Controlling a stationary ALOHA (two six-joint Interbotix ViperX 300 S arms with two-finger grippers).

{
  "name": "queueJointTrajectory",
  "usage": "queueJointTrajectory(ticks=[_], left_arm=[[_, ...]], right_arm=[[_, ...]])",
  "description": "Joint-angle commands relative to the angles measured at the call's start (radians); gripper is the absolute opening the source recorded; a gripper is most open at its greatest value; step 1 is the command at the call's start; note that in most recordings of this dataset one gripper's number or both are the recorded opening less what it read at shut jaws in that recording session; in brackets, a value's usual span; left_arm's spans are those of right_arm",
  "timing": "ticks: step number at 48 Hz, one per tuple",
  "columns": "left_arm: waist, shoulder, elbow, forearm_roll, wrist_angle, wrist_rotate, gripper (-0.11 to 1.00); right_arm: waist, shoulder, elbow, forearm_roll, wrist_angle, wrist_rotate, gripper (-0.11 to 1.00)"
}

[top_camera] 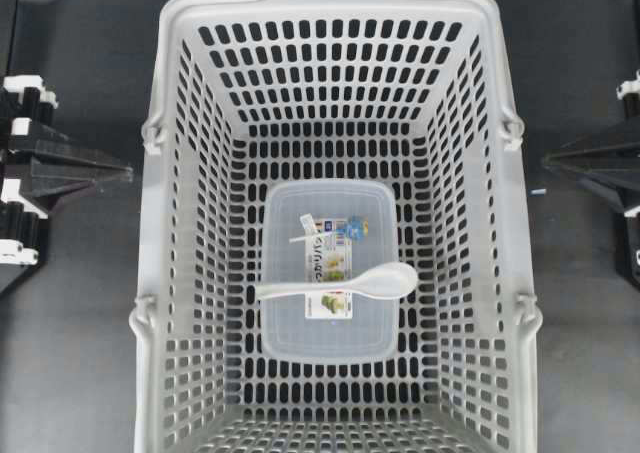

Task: Pick up the chinese spoon from the shopping basket with the left arm.
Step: 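Move the left gripper over the basket toward the white spoon, then lower the open left gripper around the white spoon's handle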

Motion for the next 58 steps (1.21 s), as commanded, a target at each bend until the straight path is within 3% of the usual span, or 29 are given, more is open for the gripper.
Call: queueJointTrajectory(ticks=[1, 5, 17, 33, 43, 49, 58], left_arm=[[-0.003, 0.0, -0.071, 0.04, 0.055, -0.028, 0.06], [-0.005, 0.005, -0.132, 0.04, 0.155, -0.057, 0.0], [-0.048, 0.115, -0.362, 0.04, 0.446, -0.089, 0.0], [-0.106, 0.442, -0.673, 0.04, 0.698, -0.091, 0.0], [-0.121, 0.64, -0.836, 0.04, 0.824, -0.129, 0.0], [-0.13, 0.732, -0.9, 0.04, 0.887, -0.14, 0.0], [-0.141, 0.838, -0.971, 0.04, 0.931, -0.147, 0.05]], right_arm=[[0.006, 0.0, -0.018, 0.005, -0.011, 0.002, 0.0], [0.005, -0.009, -0.018, 0.006, -0.005, 0.003, 0.01], [0.005, -0.023, -0.018, 0.006, 0.055, 0.006, -0.01], [0.005, -0.031, -0.02, 0.006, 0.11, 0.055, -0.01], [0.003, -0.046, -0.021, 0.006, 0.133, 0.055, 0.0], [0.003, -0.06, -0.023, 0.006, 0.133, 0.055, 0.09], [0.003, -0.071, -0.025, 0.006, 0.135, 0.055, 0.44]])
